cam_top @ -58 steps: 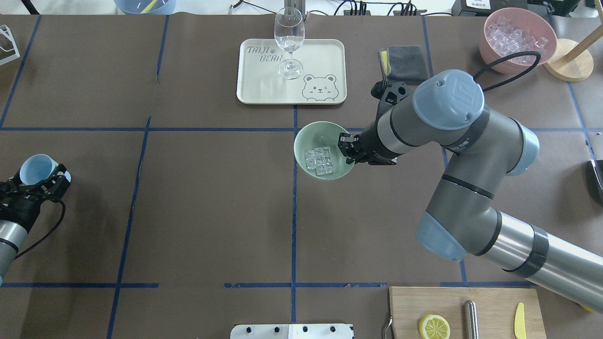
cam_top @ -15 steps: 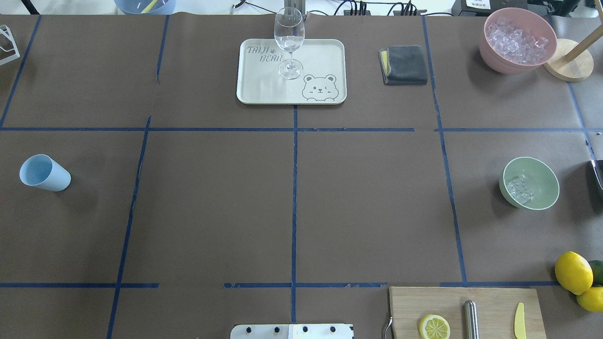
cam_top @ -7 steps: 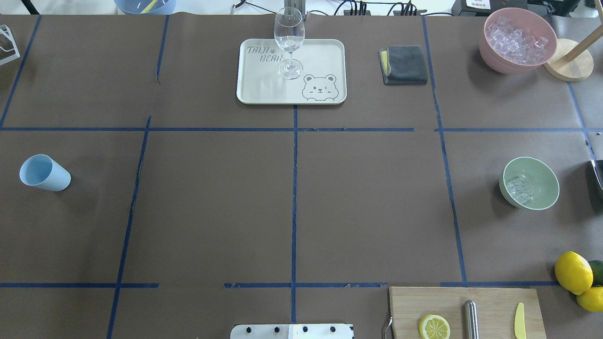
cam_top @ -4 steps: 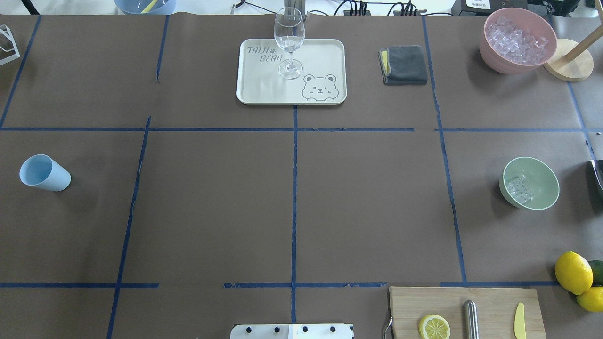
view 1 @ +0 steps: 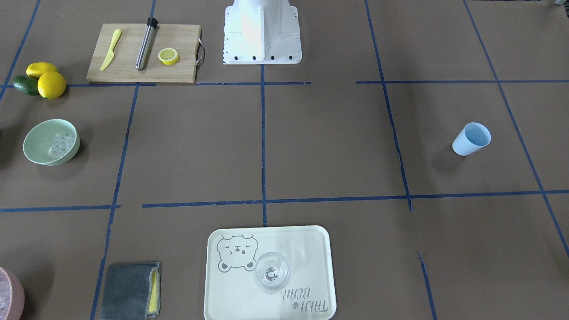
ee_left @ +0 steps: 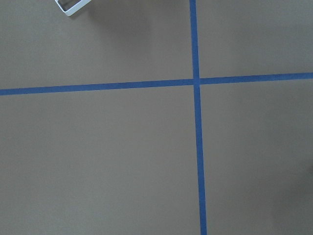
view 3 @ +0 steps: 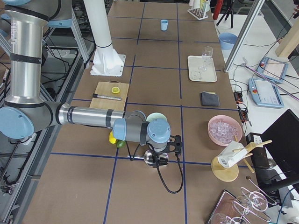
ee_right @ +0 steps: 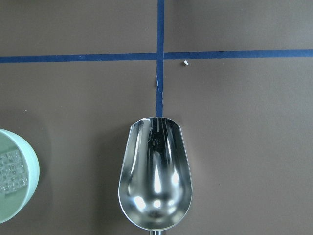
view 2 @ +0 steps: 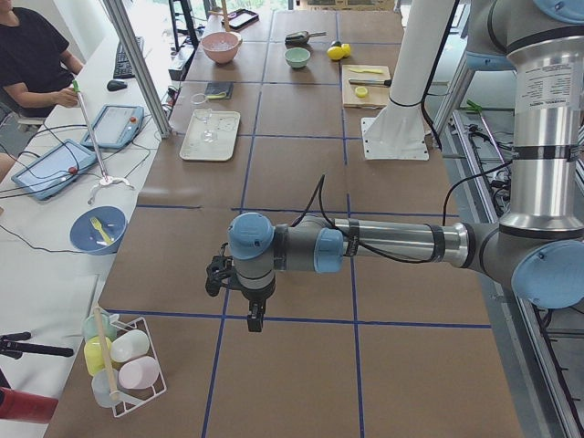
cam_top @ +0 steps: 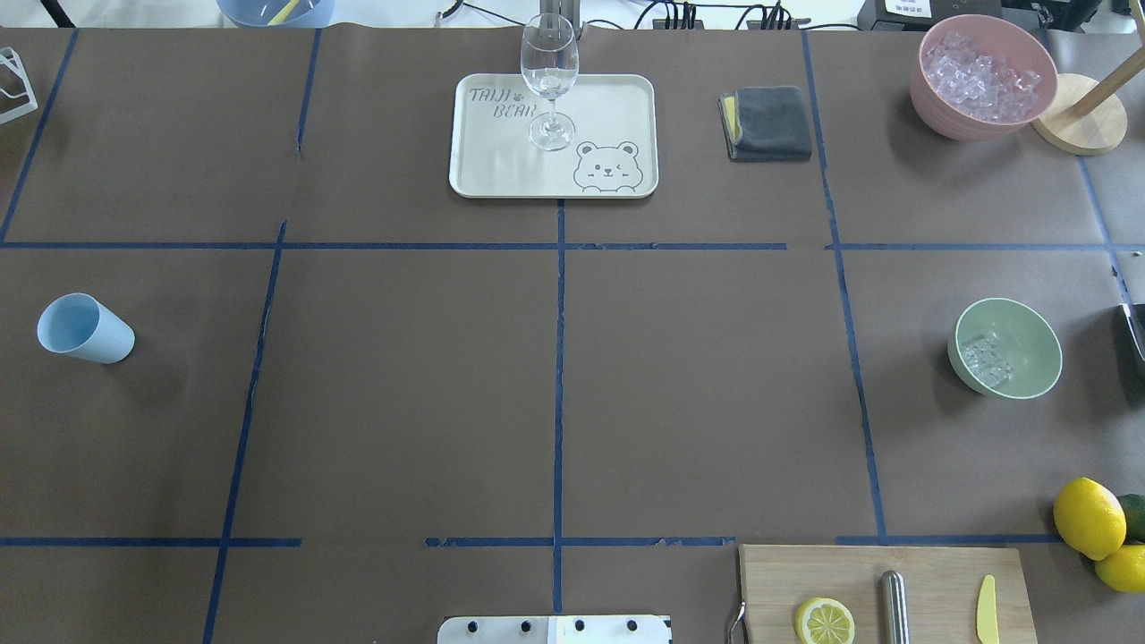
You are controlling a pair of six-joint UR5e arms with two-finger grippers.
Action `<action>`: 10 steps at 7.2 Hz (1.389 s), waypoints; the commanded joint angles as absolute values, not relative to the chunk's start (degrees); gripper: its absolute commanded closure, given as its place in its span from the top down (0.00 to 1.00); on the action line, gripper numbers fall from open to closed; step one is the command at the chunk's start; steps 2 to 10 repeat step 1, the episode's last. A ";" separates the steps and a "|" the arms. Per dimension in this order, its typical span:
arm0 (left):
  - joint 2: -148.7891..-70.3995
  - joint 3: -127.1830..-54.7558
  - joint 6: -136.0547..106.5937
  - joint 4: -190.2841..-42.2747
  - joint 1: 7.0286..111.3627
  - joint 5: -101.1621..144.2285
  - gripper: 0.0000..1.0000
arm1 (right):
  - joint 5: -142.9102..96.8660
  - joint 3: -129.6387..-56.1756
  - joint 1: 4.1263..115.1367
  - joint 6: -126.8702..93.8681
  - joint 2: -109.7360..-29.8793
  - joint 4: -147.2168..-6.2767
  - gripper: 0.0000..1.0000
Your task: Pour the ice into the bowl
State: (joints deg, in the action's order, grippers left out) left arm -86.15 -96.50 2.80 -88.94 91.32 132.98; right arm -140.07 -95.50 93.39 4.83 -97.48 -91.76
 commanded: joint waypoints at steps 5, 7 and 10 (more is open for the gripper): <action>-86.22 -96.59 2.81 -88.95 91.32 133.07 1.00 | -140.10 -95.54 93.43 4.83 -97.47 -91.76 1.00; -86.22 -96.59 2.81 -88.95 91.32 133.07 1.00 | -140.10 -95.54 93.43 4.83 -97.47 -91.76 1.00; -86.22 -96.59 2.81 -88.95 91.32 133.07 1.00 | -140.10 -95.54 93.43 4.83 -97.47 -91.76 1.00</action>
